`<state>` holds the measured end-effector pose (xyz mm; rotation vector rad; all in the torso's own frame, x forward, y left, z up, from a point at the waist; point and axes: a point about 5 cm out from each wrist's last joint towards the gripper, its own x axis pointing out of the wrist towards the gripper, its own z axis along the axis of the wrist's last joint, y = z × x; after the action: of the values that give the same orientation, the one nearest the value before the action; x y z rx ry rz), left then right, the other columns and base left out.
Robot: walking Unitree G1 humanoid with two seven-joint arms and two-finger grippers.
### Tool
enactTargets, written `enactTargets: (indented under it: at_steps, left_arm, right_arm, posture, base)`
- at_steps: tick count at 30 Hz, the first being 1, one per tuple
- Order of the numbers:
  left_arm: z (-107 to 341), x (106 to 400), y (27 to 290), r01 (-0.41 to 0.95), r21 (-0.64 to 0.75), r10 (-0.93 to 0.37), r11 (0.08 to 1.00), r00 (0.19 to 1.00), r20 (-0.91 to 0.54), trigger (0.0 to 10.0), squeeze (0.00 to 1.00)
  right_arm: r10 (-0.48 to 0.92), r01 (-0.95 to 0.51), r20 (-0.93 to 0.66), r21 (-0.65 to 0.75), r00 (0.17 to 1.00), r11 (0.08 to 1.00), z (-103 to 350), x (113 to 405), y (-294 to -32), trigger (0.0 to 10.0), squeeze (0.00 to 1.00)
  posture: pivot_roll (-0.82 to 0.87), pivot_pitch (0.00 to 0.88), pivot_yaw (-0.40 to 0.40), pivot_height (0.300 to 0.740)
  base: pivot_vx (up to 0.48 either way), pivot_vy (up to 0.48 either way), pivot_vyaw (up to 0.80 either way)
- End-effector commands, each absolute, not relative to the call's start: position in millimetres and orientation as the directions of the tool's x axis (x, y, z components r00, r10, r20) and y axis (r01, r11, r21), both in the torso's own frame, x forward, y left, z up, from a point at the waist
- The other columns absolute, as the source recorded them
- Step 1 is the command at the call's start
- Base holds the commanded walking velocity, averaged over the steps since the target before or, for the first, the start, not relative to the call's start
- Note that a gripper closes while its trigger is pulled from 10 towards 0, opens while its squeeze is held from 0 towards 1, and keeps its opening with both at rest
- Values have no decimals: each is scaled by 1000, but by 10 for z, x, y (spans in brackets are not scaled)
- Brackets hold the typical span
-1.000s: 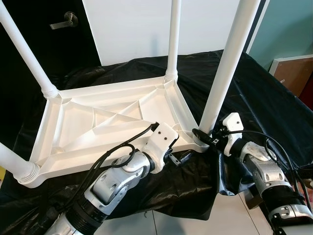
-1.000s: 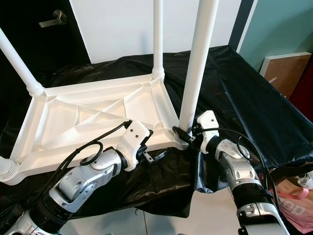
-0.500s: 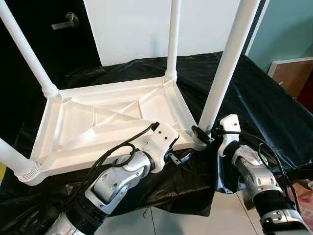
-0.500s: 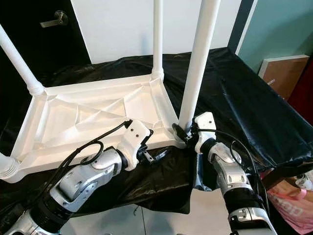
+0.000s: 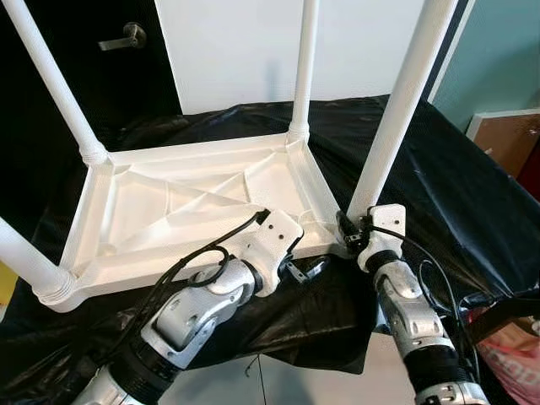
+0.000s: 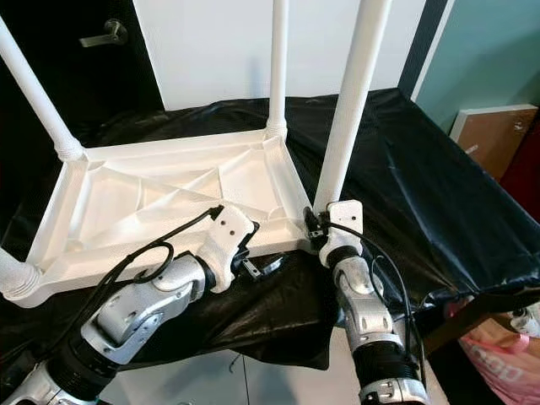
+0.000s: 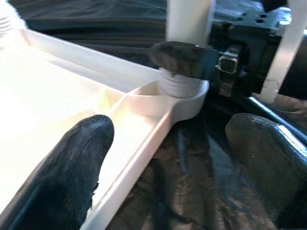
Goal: Building children table
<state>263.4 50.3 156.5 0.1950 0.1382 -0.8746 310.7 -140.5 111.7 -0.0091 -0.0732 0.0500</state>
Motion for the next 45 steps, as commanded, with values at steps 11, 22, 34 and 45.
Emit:
enactTargets:
  at_steps: [11,22,34,45]
  left_arm:
    - [1537,2549,510,821,87,-793,564,568,-218,10000,0]
    - [1538,2564,525,807,86,-781,584,587,-212,10000,0]
    - [1536,2567,504,813,87,-788,575,579,-208,10000,0]
    - [1541,2568,480,816,82,-792,573,576,-202,10000,0]
  right_arm:
    - [-53,52,10,15,999,999,1033,3050,-1288,10000,0]
    - [-96,96,14,0,995,995,1082,3052,-1314,10000,0]
    - [-120,120,16,-14,993,993,1080,3046,-1384,10000,0]
    - [-118,118,24,-20,993,993,1098,3039,-1393,10000,0]
  posture:
    - [26,10,-79,740]
    - [18,7,-79,740]
    - [3,0,-74,740]
    - [-2,8,-76,740]
  base:
    - [0,0,0]
    - [0,0,0]
    - [0,0,0]
    - [0,0,0]
